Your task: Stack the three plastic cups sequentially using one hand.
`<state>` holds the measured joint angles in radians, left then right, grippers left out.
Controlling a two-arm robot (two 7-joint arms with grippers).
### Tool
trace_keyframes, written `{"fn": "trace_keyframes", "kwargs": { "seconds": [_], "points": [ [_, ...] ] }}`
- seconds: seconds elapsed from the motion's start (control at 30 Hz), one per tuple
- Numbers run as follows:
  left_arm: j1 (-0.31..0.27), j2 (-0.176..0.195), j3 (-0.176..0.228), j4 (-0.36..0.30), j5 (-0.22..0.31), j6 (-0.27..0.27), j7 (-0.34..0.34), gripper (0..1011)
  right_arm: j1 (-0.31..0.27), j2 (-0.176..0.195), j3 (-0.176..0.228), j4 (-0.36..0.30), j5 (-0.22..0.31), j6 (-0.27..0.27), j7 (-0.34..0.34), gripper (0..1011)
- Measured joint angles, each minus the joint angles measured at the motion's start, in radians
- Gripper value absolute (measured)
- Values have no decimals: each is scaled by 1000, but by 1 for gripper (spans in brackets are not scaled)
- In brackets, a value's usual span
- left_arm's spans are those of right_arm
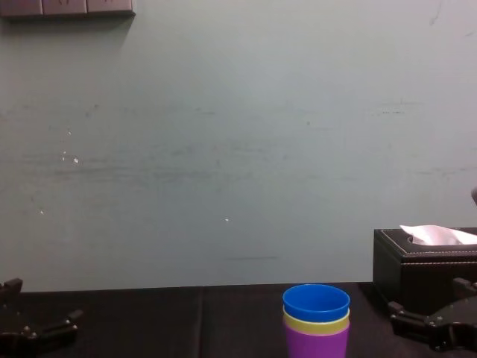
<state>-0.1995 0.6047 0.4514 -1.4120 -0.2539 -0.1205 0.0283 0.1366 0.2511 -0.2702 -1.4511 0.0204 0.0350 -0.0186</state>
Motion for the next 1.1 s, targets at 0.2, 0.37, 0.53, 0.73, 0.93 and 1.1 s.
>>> {"fn": "trace_keyframes", "kwargs": {
  "seconds": [0.2, 0.37, 0.53, 0.73, 0.93, 1.1],
  "points": [
    [0, 0, 0, 0, 0, 0, 0, 1011, 0, 0, 0, 0, 0, 0, 0, 1003],
    [0, 0, 0, 0, 0, 0, 0, 1011, 0, 0, 0, 0, 0, 0, 0, 1003],
    [0, 0, 0, 0, 0, 0, 0, 1011, 0, 0, 0, 0, 0, 0, 0, 1003],
    [0, 0, 0, 0, 0, 0, 0, 1011, 0, 0, 0, 0, 0, 0, 0, 1003],
    [0, 0, 0, 0, 0, 0, 0, 1011, 0, 0, 0, 0, 0, 0, 0, 1003],
    [0, 0, 0, 0, 0, 0, 0, 1011, 0, 0, 0, 0, 0, 0, 0, 1003]
  ]
}}
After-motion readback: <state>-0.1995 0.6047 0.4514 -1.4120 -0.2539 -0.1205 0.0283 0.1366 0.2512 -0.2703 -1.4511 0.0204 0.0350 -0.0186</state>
